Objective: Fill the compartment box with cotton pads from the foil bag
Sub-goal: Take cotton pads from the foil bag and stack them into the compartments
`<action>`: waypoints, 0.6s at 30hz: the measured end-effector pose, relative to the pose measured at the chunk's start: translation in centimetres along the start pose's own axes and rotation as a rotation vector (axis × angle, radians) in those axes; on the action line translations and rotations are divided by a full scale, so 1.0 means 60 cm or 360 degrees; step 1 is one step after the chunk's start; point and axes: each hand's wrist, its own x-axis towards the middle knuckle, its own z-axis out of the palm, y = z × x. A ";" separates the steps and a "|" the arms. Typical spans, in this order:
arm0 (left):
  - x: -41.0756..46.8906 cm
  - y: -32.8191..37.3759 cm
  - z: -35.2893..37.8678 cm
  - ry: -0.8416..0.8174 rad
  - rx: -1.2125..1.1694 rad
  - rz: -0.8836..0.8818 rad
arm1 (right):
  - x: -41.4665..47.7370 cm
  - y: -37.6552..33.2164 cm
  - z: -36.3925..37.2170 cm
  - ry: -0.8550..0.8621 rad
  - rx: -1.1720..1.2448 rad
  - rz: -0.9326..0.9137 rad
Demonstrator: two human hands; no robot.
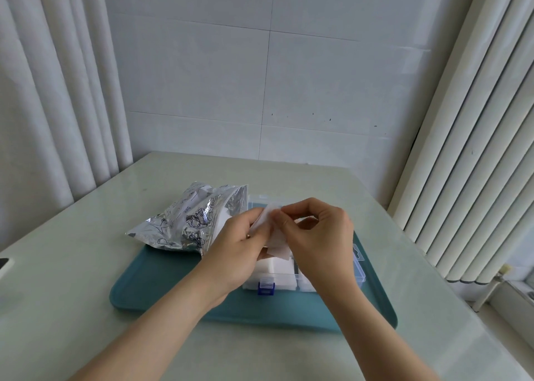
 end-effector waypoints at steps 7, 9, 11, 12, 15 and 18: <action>0.007 -0.002 -0.009 0.0196 0.0034 0.0094 | 0.007 0.014 -0.002 -0.0316 0.0011 0.0261; 0.008 -0.002 -0.011 0.0292 0.0076 0.0135 | 0.010 0.020 -0.002 -0.0405 0.0199 0.0320; 0.008 -0.005 -0.011 0.0360 0.0060 0.0169 | 0.008 0.015 -0.002 -0.0381 0.0338 0.0298; 0.009 -0.006 -0.010 0.0384 0.0060 0.0192 | 0.008 0.013 -0.004 -0.0339 0.0387 0.0291; 0.009 -0.002 -0.008 0.0432 0.0068 0.0261 | 0.009 0.011 -0.007 -0.0247 0.0451 0.0257; 0.008 0.000 -0.011 0.0500 0.0017 0.0311 | 0.013 0.016 -0.007 -0.0152 0.0441 0.0209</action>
